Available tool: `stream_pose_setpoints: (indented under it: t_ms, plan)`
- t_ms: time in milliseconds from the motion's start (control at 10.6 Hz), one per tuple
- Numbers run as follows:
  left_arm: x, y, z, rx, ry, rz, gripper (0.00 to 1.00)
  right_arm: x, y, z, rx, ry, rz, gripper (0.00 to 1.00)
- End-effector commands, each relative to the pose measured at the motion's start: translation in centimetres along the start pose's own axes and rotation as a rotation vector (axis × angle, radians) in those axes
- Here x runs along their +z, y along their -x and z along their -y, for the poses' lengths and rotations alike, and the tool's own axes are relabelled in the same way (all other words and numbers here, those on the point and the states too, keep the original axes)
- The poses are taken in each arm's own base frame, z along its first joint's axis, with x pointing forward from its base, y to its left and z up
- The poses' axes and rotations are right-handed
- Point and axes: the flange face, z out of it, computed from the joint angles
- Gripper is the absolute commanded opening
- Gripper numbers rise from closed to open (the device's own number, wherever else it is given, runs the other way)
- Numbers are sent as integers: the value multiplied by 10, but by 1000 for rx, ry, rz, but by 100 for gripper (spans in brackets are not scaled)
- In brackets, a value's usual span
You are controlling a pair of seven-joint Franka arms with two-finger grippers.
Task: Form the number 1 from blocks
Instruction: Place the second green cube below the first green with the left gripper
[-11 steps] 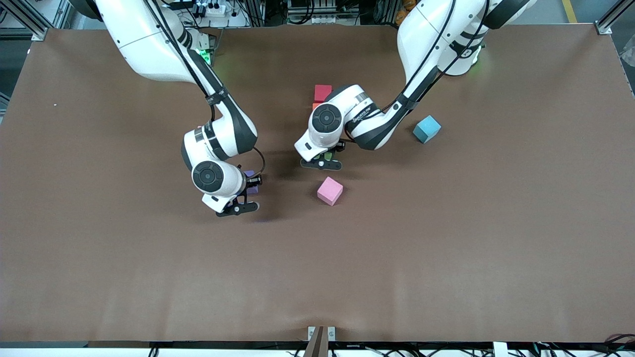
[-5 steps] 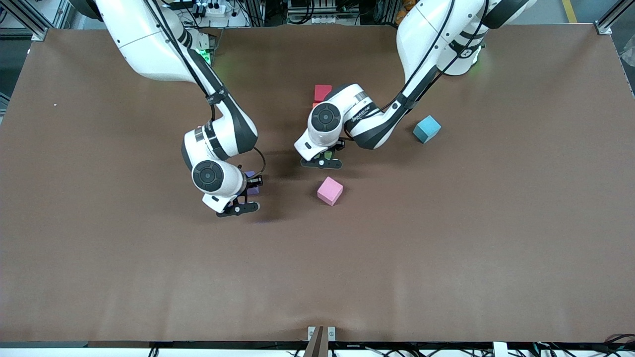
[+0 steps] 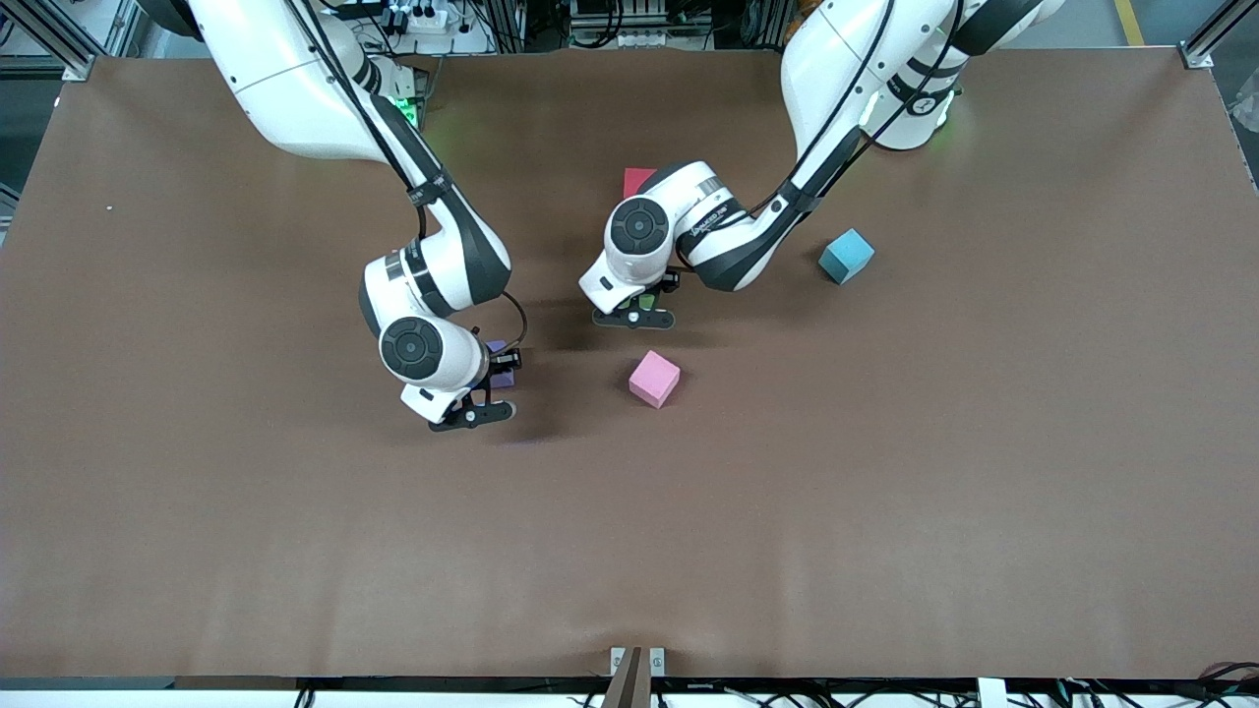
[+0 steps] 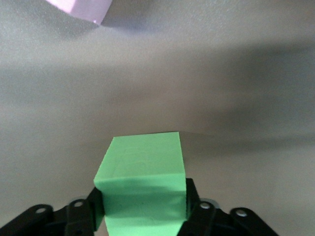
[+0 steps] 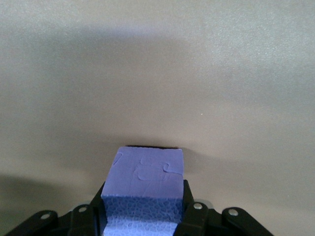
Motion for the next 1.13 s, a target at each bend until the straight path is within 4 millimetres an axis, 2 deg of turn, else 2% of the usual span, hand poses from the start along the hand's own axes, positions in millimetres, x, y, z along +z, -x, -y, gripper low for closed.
stream_pose_setpoints:
  t_ms: [0,188,283,377,471,565,659,753,848,1036]
  plan:
    - [13,9,1,-1,-20,10,100,-7,2,3,10,-14,-7,0]
    - [5,7,2,-6,-18,3,100,-6,4,10,11,-23,-7,0]
    - [-16,3,4,-14,-7,-18,100,-7,5,16,17,-22,-9,0]
    - [-53,0,7,-26,-1,-43,100,-10,6,26,25,-22,-15,0]
    - [-99,-5,18,-48,6,-78,100,-13,6,35,41,-22,-23,0]
    - [-150,-5,36,-71,5,-120,100,-15,8,46,46,-21,-29,0]
    - [-194,-14,66,-107,1,-153,100,-14,13,65,48,-17,-31,0]
    - [-226,-20,92,-136,-1,-180,100,-17,15,80,80,-20,-42,0]
    - [-250,-26,118,-169,-7,-201,100,-17,20,101,102,-20,-51,0]
    - [-286,-40,170,-226,-15,-229,100,-10,25,139,159,-27,-73,0]
